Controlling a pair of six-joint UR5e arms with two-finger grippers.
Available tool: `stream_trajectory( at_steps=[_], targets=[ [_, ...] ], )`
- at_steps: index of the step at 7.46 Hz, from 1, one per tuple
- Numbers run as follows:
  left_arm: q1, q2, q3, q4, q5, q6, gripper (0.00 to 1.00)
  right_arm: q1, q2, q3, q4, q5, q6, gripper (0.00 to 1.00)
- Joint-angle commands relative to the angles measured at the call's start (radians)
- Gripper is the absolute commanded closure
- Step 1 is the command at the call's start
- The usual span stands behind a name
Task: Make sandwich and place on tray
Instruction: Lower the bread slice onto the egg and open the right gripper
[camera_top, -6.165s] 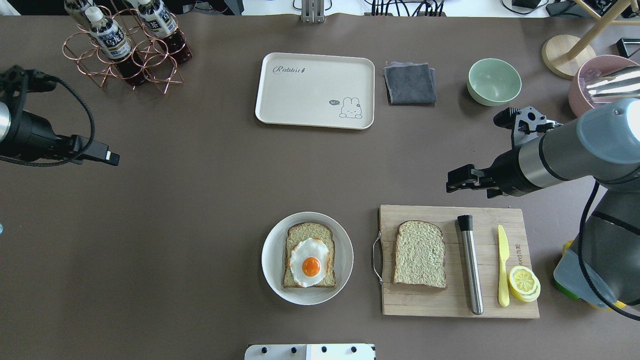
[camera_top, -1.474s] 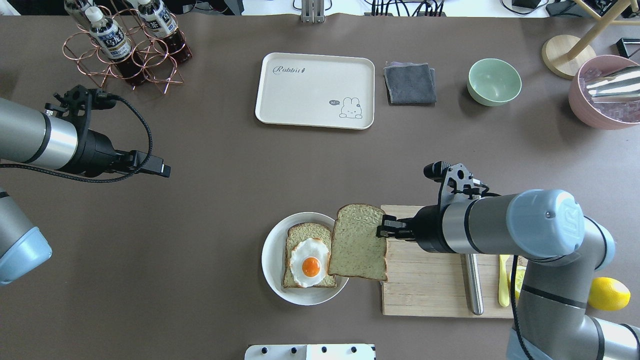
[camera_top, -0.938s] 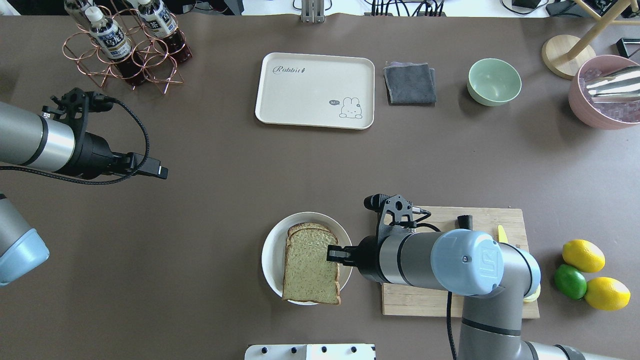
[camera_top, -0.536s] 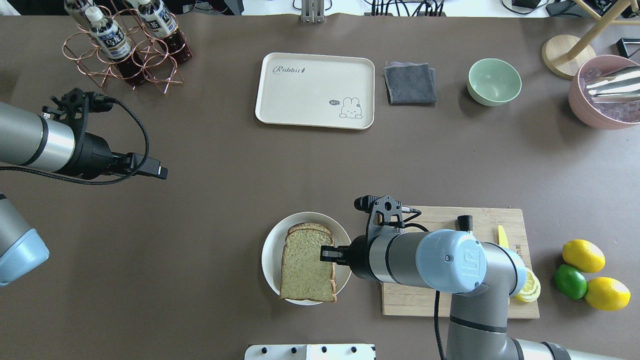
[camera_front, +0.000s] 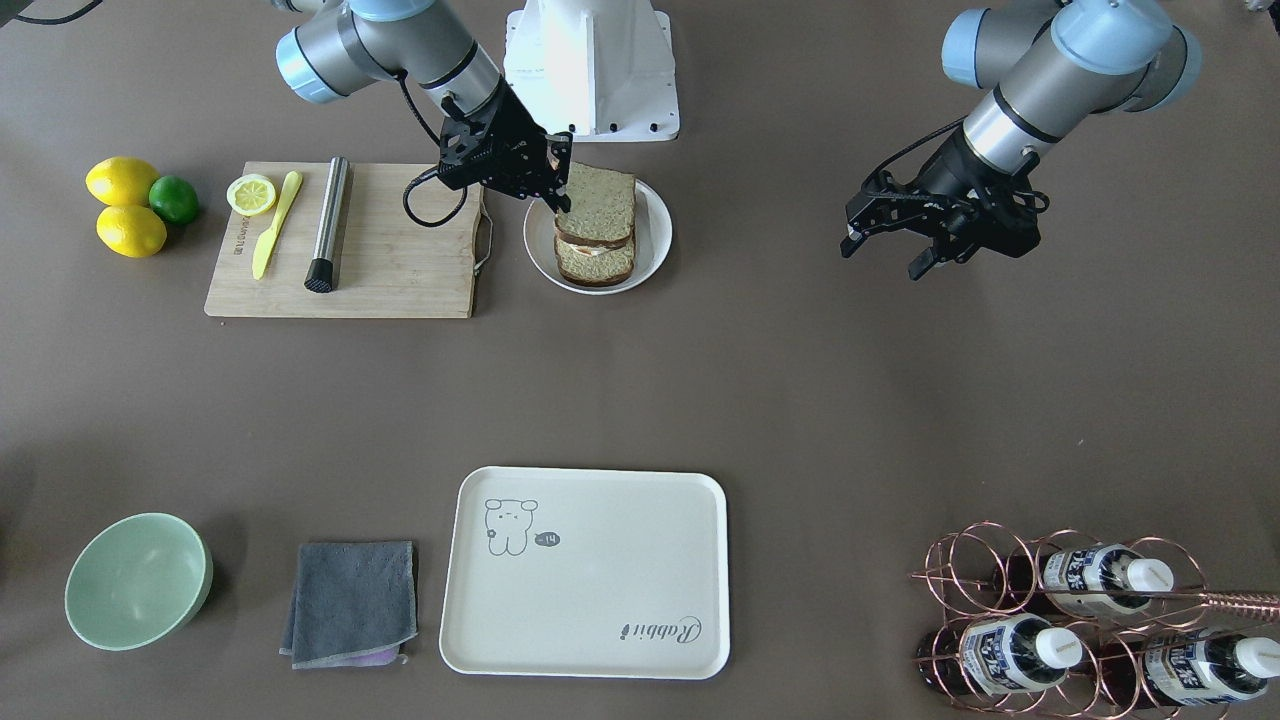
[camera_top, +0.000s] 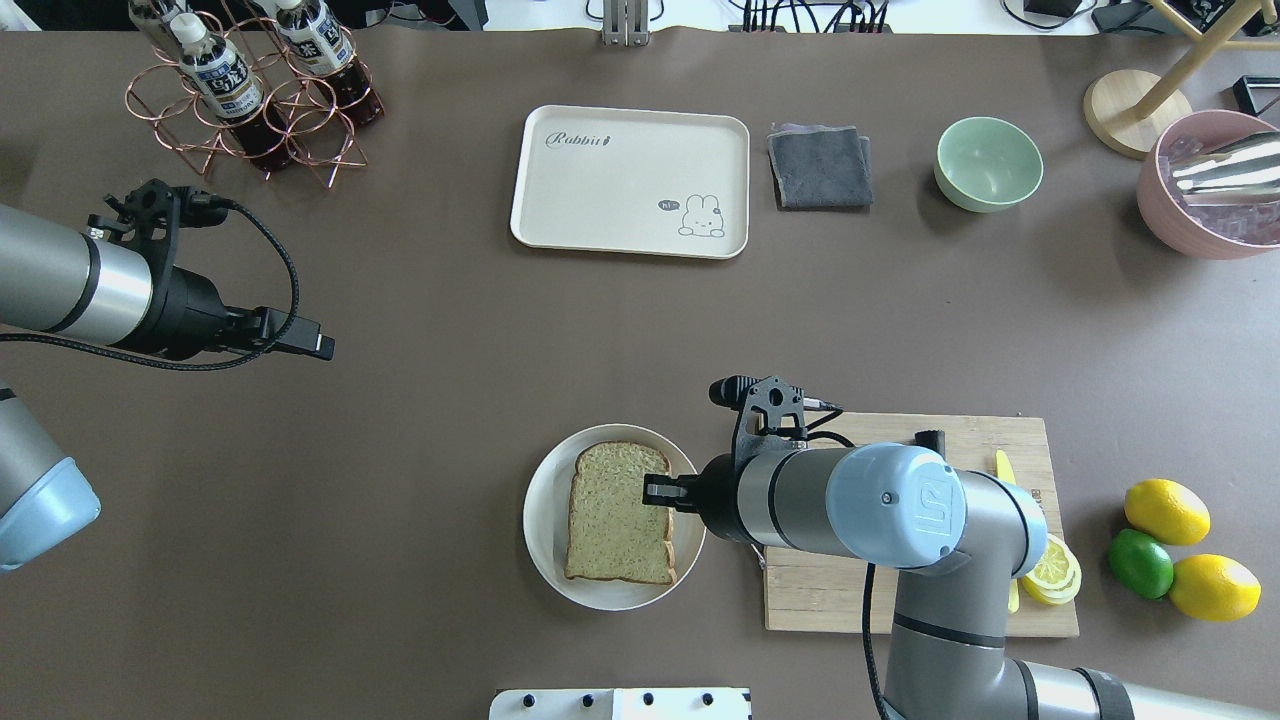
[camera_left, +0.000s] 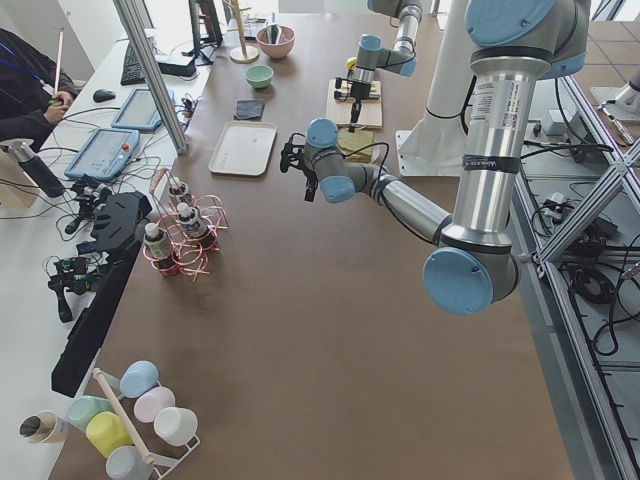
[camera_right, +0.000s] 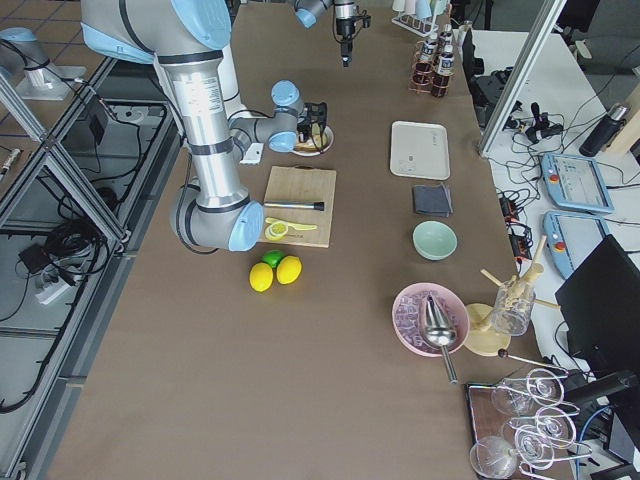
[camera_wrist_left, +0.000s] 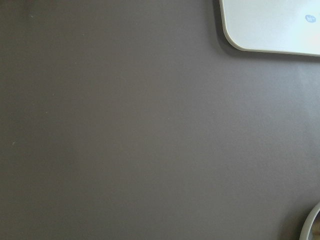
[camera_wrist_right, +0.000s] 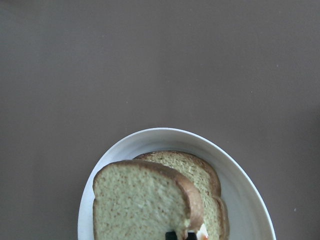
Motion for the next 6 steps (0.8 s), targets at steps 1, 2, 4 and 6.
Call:
stream_trajectory(
  at_steps=[1,2,4,6],
  targets=[
    [0.0,-0.001,0.0,0.0,-0.002,0.0,0.02,0.002,0.02,-0.036,0.015,-0.004,0.004,1.0],
    [0.0,-0.001,0.0,0.0,0.0,0.0,0.02,0.002,0.02,-0.05,0.023,-0.004,0.004,1.0],
    [0.0,-0.001,0.0,0.0,0.0,0.0,0.02,0.0,0.019,-0.053,0.023,-0.004,0.003,1.0],
    [0.0,-0.001,0.0,0.0,-0.002,0.0,0.02,-0.001,0.017,-0.054,0.023,-0.005,0.003,0.16]
  ],
)
